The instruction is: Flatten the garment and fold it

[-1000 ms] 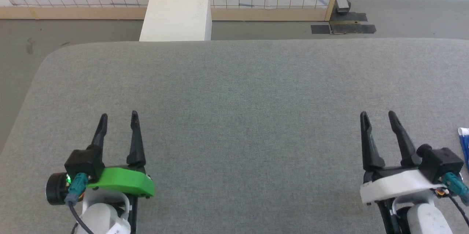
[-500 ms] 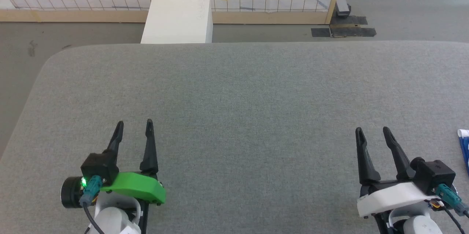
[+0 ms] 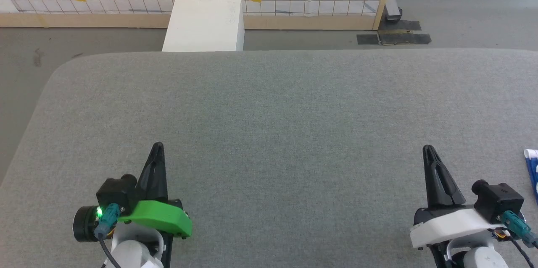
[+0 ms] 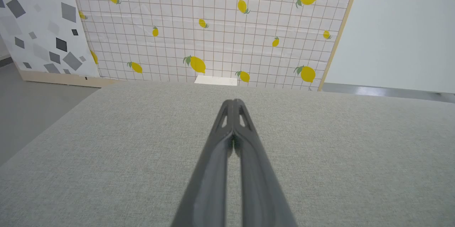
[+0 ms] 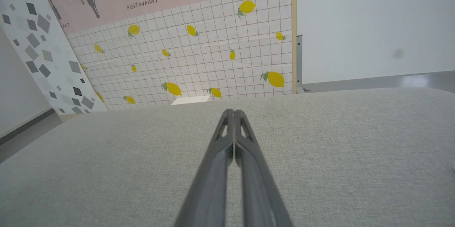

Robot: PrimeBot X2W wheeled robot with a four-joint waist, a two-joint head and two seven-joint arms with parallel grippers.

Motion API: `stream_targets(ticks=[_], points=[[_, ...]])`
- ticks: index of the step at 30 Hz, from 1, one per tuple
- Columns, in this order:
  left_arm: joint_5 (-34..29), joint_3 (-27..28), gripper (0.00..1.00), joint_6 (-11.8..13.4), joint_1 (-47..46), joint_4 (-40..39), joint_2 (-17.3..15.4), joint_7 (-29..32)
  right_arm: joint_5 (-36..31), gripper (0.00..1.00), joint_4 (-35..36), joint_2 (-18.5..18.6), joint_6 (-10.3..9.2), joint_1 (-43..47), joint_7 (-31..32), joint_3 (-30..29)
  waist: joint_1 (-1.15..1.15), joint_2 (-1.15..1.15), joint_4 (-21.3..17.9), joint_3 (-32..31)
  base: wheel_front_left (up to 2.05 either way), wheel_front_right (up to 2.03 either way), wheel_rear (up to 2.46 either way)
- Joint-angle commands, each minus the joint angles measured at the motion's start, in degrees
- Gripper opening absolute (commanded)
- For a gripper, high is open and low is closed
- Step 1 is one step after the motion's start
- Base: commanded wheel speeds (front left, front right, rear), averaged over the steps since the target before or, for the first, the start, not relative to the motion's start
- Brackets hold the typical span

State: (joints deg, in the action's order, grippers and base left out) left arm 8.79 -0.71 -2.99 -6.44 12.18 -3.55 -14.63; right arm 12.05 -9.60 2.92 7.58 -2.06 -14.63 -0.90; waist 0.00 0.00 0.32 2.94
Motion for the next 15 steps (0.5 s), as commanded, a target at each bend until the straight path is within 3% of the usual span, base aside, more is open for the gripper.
stream_targets(ticks=[1, 15], points=[[-0.2, 0.0, 0.0, 0.1, 0.2, -0.3, 0.0, 0.3, -0.3, 0.0, 0.2, 0.0, 0.0, 0.1, 0.4, 0.0, 0.0, 0.0, 0.0, 0.0, 0.0, 0.0, 0.0], [-1.2, 0.1, 0.0, 0.4, 0.9, -1.6, 0.1, 1.9, -1.6, 0.0, 1.3, 0.0, -0.01, 0.3, 2.0, 0.1, 0.0, 0.0, 0.0, -0.4, 0.0, 0.0, 0.0]])
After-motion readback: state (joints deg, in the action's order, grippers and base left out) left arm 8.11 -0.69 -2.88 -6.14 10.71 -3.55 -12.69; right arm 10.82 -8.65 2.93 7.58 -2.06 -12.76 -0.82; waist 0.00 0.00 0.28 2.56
